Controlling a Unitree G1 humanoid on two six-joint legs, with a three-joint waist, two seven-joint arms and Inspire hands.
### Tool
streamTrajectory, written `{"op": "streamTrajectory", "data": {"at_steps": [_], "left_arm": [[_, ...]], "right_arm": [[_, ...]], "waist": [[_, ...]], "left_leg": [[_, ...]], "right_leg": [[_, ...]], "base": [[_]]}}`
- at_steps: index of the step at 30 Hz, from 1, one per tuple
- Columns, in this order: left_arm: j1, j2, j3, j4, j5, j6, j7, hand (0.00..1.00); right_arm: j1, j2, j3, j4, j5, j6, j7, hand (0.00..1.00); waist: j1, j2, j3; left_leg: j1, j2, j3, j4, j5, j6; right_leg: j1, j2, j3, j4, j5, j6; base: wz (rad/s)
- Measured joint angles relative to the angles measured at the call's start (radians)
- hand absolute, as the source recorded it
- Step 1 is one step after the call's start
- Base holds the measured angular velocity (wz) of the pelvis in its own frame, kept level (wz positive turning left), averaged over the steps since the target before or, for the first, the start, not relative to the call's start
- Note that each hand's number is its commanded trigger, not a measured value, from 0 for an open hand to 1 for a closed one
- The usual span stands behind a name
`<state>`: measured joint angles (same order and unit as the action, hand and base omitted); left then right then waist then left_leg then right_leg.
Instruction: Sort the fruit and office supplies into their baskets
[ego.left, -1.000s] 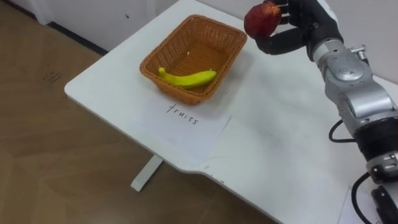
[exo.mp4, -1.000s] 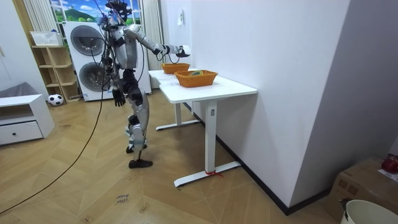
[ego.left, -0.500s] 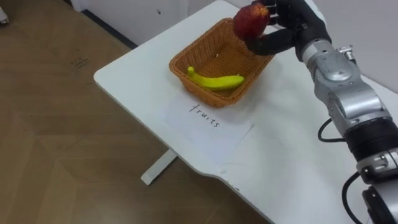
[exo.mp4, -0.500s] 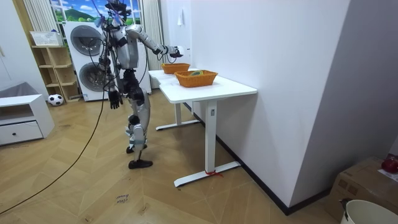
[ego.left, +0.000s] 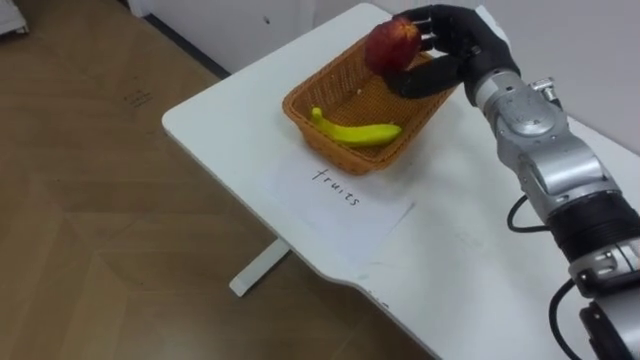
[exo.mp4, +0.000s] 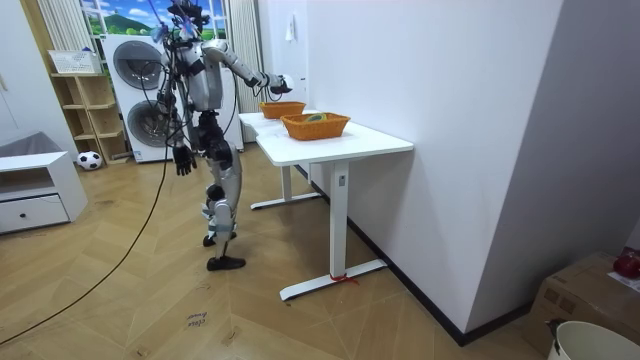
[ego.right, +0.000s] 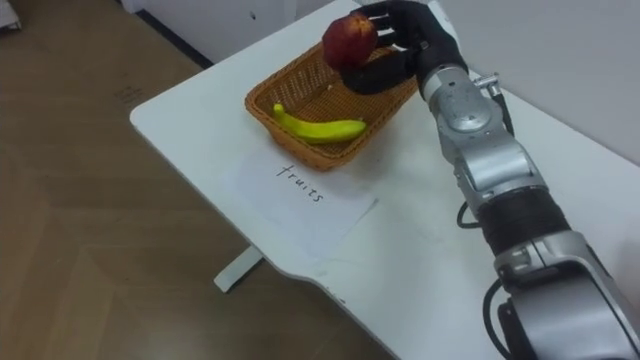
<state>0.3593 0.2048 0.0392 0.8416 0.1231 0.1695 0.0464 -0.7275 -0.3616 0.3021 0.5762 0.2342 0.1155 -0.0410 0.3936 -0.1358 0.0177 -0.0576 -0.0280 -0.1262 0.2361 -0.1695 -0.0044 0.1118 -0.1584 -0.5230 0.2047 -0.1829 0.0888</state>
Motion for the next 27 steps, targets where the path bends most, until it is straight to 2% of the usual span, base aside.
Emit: {"op": "streamTrajectory", "data": {"at_steps": [1,2,6,27], "left_arm": [[0.0,0.0,0.0,0.0,0.001,0.0,0.0,0.0],[0.0,0.0,0.0,0.0,0.0,0.0,-0.001,0.0],[-0.001,0.001,0.0,0.0,-0.001,0.0,0.0,0.0],[0.003,0.003,0.002,-0.012,0.0,0.013,0.001,0.0]], "right_arm": [[0.0,0.0,0.001,0.0,0.001,0.0,0.0,0.04],[0.0,0.0,0.003,0.0,0.001,0.0,0.0,0.0],[0.0,0.0,0.036,0.0,0.006,0.0,0.0,0.0],[0.0,0.0,0.035,0.001,0.03,0.011,0.0,0.0]], "waist": [[0.0,-0.003,0.0006],[0.0,-0.005,0.0009],[-0.004,-0.007,0.0015],[-0.007,-0.007,0.0021]], "left_leg": [[0.0,0.0,0.0,0.0,0.0,0.0],[0.001,0.0,0.0,0.0,0.0,0.0],[0.002,0.0,0.0,0.001,0.0,0.0],[0.016,0.0,-0.001,0.001,0.0,0.0]], "right_leg": [[0.001,0.0,0.0,-0.001,0.0,0.0],[0.002,0.001,0.001,-0.001,0.0,0.0],[0.005,0.001,0.002,-0.003,0.0,0.0],[0.02,0.002,0.003,-0.003,0.0,0.0]], "base": [[0.0],[0.0],[0.0],[0.0]]}}
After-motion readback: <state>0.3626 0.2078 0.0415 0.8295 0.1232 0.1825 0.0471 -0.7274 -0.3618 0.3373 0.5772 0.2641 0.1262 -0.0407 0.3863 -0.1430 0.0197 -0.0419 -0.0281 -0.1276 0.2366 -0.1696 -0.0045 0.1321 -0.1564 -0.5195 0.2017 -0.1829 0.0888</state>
